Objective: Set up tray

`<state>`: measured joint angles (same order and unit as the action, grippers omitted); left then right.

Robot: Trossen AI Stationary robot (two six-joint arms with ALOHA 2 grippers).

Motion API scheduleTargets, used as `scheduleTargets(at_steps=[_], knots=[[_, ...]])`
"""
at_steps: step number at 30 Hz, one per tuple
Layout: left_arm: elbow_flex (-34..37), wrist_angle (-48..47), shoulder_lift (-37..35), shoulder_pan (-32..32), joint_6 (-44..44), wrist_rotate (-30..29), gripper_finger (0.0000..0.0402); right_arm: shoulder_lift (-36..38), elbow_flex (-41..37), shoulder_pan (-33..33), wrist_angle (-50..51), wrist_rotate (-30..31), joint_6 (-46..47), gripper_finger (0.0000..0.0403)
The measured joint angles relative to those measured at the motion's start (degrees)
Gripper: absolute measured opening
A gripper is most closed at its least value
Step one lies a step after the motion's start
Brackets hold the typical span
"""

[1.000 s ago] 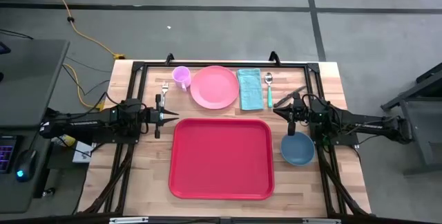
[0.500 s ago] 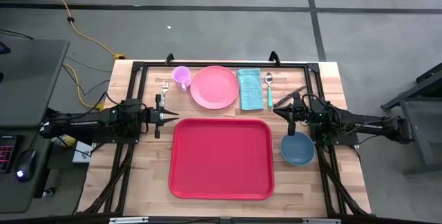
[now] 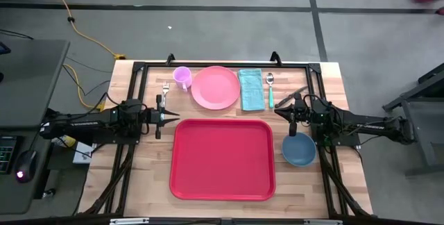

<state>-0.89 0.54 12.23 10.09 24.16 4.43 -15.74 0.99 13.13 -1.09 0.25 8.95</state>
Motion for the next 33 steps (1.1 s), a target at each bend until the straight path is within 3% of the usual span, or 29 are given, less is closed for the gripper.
scheduleTargets(at_steps=[26, 33], knots=[[0.0, 0.98, 0.02, 0.0, -0.4, -0.87, 0.0095, -0.01, 0.0, 0.01, 0.01, -0.01, 0.01, 0.0], [-0.01, 1.01, 0.02, 0.01, -4.81, -1.01, 0.0095, 0.0, -0.01, 0.0, 0.0, 0.0, 0.0, 0.0]])
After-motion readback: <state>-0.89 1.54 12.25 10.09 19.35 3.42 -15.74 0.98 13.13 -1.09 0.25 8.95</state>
